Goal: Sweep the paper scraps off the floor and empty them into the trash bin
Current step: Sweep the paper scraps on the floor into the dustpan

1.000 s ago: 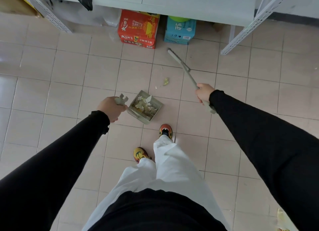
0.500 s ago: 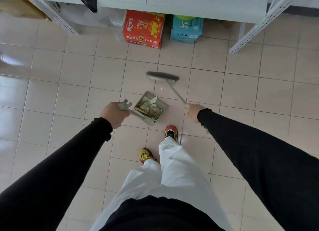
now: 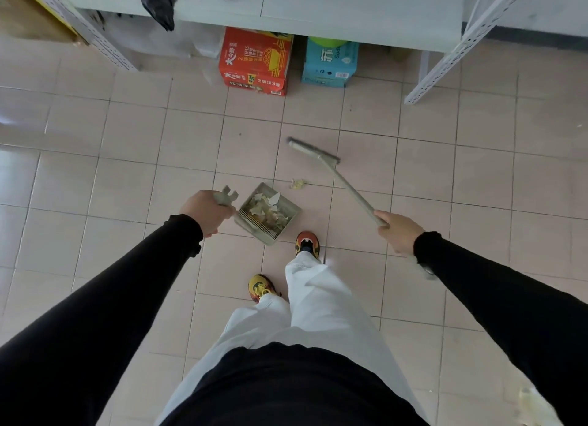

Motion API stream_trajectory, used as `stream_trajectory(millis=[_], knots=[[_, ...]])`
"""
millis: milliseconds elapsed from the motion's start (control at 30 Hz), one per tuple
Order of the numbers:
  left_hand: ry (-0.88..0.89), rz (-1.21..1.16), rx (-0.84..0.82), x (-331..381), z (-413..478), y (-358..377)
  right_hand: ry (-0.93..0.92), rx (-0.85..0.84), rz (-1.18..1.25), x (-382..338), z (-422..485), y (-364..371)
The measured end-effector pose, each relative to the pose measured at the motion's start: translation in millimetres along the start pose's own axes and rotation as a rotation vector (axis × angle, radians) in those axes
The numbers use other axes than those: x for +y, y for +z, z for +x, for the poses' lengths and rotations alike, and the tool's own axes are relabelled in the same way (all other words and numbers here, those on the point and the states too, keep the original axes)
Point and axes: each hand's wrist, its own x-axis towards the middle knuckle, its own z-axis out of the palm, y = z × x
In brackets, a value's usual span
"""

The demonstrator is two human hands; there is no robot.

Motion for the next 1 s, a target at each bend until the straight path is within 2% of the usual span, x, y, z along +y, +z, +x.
stream_trajectory(millis=[100,267,367,533,700,833,1000], knots=[[0.002,0.023,-0.005,3.7,-3.1,3.5,0.014,0.0,0.028,-29.0,13.0,18.4],[0.015,0.058,0.003,10.5,-5.0,12.1,0.005,-0.211,-0.102,-60.5,-8.1,60.2],[0.013,0.062,0.012,7.2,-5.7,12.9,-0.052,-0.298,-0.004,-61.4,-37.6,58.4],[0.003,0.046,0.017,-6.2,-6.4,9.9,-0.056,-0.259,0.126,-38.7,-80.3,48.1],[0.002,0.042,0.028,-14.2,-11.4,11.1,-0.06,-0.172,0.062,-46.5,-65.5,61.7],[0.026,0.026,0.05,-19.1,-14.4,12.4,-0.055,-0.235,0.015,-70.5,-51.5,77.7],[0.026,-0.035,0.083,-35.1,-10.6,4.9,-0.095,-0.291,0.053,-66.6,-63.8,70.6]])
